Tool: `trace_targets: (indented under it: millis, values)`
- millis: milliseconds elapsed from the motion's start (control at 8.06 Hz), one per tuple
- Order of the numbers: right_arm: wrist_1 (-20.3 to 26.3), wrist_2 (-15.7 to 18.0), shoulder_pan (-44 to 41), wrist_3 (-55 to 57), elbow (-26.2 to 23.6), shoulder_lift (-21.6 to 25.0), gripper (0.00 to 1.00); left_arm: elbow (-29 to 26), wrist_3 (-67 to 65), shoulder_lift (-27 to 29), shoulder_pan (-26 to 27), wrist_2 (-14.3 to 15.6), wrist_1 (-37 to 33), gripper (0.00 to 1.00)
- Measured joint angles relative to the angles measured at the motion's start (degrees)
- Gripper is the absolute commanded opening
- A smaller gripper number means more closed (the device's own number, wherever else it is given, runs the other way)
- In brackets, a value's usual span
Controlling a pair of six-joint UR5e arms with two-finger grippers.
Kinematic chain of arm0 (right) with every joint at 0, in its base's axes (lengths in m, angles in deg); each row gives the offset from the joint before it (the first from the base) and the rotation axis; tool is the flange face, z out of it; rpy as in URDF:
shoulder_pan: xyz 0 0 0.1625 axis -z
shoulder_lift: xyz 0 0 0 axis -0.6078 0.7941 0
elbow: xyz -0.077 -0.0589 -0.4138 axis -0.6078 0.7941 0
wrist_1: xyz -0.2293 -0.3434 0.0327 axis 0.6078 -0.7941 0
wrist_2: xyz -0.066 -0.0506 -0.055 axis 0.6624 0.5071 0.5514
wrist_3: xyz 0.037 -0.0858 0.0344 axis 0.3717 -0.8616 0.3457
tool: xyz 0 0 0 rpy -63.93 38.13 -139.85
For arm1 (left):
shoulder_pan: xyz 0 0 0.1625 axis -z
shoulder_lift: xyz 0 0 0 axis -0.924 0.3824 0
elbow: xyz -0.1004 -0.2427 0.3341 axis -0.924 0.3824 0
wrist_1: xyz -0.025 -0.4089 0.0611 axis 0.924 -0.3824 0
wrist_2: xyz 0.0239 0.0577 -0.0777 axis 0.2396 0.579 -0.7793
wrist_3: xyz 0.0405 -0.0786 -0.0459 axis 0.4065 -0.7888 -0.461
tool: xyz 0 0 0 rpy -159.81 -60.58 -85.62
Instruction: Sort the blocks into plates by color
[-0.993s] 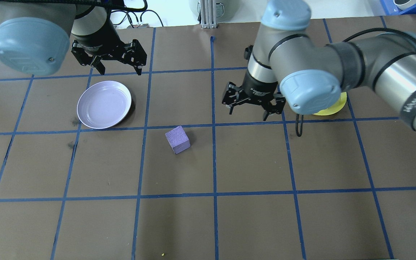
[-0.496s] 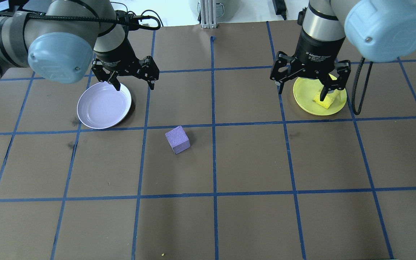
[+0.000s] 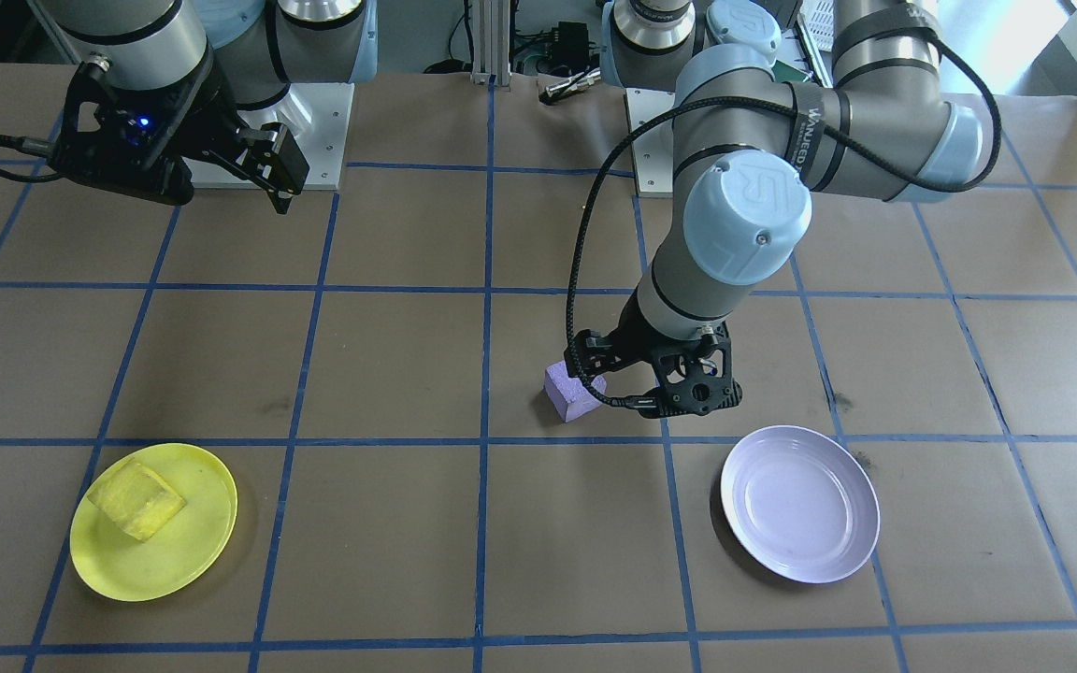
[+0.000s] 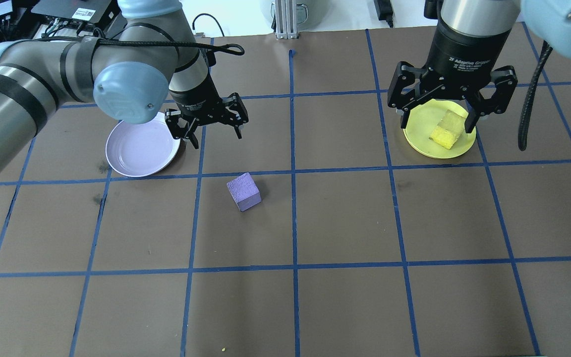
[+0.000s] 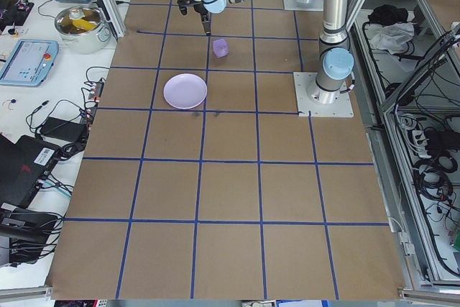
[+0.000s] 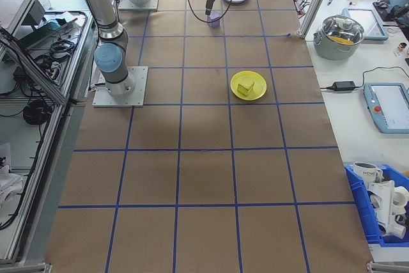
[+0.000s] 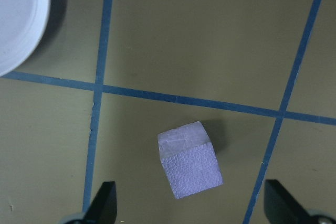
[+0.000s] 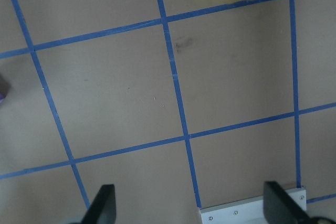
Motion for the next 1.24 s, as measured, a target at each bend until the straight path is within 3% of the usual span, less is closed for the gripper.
trace_targets:
  millis: [496, 869, 1241]
  values:
    - [-2.14, -0.15, 0.01, -5.69, -0.05, 0.4, 1.0, 1.87, -3.59, 5.13, 2.32, -0.32, 1.43, 1.0]
    - [-2.95, -0.17, -0.04, -6.07, -0.33, 0.53, 1.0, 3.93, -5.31, 7.41, 2.4, -2.89, 1.52, 1.0]
    - [-3.01, -0.21, -0.05, -6.37, -0.49, 0.56, 1.0, 5.09, -5.21, 9.57, 2.8, -3.48, 1.52, 1.0]
